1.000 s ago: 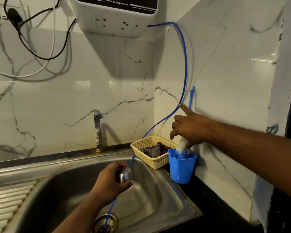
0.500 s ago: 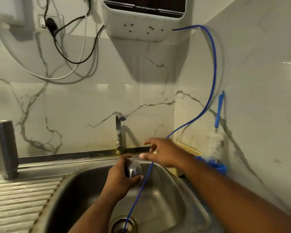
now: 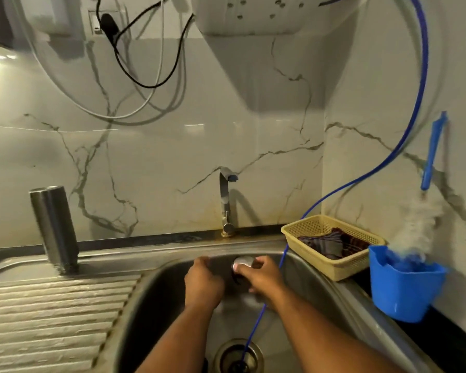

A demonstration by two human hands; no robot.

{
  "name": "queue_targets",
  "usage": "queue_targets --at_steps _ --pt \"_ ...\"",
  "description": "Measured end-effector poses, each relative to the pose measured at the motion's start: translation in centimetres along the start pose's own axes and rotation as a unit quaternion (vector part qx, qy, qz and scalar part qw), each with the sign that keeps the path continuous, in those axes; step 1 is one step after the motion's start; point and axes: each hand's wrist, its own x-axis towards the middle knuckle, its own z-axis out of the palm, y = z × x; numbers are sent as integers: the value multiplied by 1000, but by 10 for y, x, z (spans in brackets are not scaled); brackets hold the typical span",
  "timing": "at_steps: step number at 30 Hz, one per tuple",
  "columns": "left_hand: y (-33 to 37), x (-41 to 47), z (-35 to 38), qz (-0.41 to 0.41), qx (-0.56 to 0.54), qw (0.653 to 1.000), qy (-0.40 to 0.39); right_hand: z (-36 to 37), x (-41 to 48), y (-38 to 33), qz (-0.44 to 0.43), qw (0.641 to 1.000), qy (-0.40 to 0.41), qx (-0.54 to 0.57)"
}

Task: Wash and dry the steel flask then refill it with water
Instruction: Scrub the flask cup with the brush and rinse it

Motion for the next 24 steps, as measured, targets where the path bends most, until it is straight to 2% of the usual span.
queue_targets --at_steps 2,4,7,11,13,16,21,24 --pt "8 17 0 31 27 999 2 0 3 4 -11 1000 -7 14" --pt "20 44 1 103 64 993 -2 1 6 5 -37 999 -9 3" --pt "39 83 1 167 106 980 -24 5 7 6 -69 998 -11 -1" --pt "45 117 14 244 285 921 -101 8 10 7 -81 997 -1 -3" --pt "43 125 20 257 323 903 -115 9 11 7 -85 996 -6 -7" --pt "39 128 26 264 323 904 -92 9 11 8 -85 996 -8 -16" --pt "31 131 26 216 263 938 -69 9 9 8 -88 996 -12 -18" --pt "29 127 25 213 242 945 -62 8 11 8 -91 996 -7 -21"
